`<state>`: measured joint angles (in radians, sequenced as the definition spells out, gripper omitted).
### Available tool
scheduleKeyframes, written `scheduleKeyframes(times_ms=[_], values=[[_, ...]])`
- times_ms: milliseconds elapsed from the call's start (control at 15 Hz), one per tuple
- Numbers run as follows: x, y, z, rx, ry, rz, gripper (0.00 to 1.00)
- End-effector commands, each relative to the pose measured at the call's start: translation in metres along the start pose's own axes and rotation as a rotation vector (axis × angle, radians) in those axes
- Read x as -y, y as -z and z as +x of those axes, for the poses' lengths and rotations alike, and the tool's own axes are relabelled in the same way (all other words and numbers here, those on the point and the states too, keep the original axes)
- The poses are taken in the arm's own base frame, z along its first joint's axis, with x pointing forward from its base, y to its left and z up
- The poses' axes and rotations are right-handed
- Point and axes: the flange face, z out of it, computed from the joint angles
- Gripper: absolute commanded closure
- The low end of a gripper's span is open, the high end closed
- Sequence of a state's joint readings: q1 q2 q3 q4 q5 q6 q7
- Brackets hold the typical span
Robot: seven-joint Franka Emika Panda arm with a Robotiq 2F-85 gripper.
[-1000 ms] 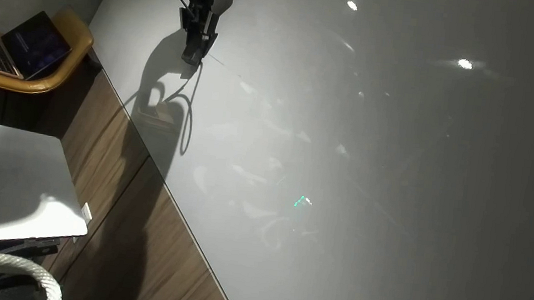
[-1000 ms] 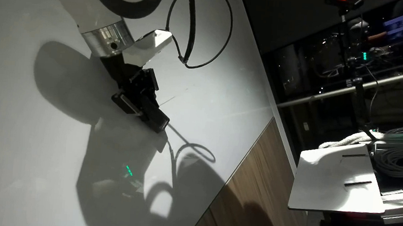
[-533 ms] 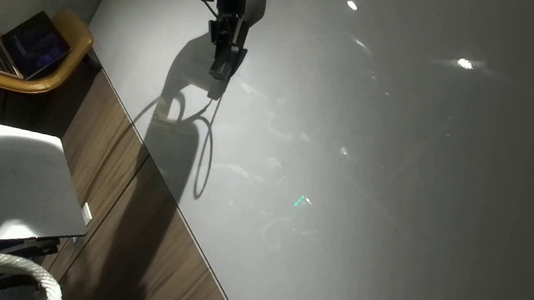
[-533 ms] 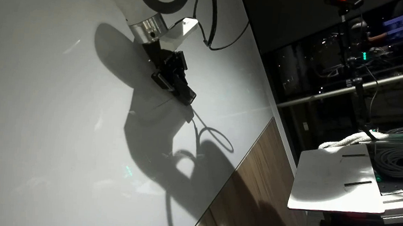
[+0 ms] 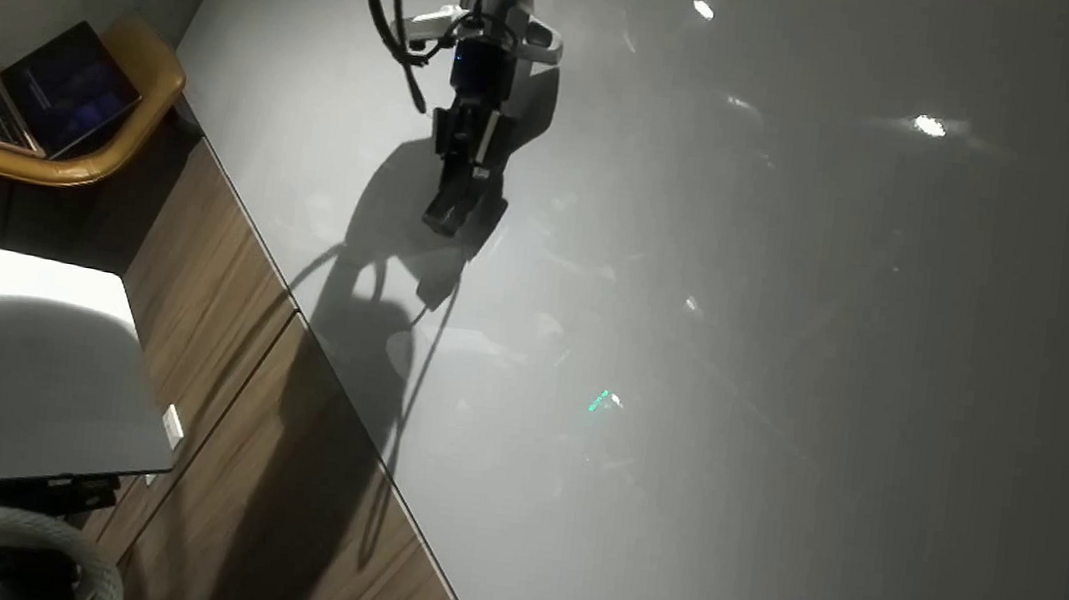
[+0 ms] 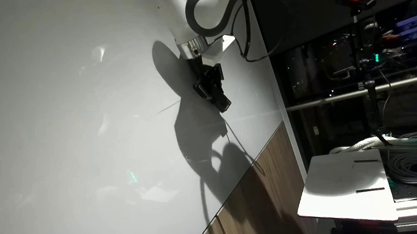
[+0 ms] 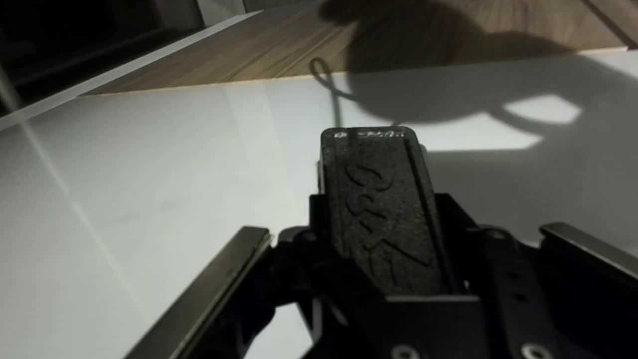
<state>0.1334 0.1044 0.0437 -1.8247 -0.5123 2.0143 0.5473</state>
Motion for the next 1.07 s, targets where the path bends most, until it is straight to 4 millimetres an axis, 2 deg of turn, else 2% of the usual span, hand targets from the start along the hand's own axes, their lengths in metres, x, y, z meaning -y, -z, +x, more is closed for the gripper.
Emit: scheduleKeyframes(times_ms=[0,133,333,533,733,1000], values=[[0.019,-0.03,-0.068,0.089,0.004,0.074,0.71],[0.029,-0.052,-0.11,0.196,0.017,0.092,0.71],[0.028,-0.082,-0.171,0.382,0.012,0.123,0.71],[0.032,-0.122,-0.213,0.531,0.011,0.194,0.71],[0.043,-0.158,-0.235,0.625,0.034,0.24,0.71],[0.058,-0.188,-0.24,0.612,0.149,0.247,0.71]])
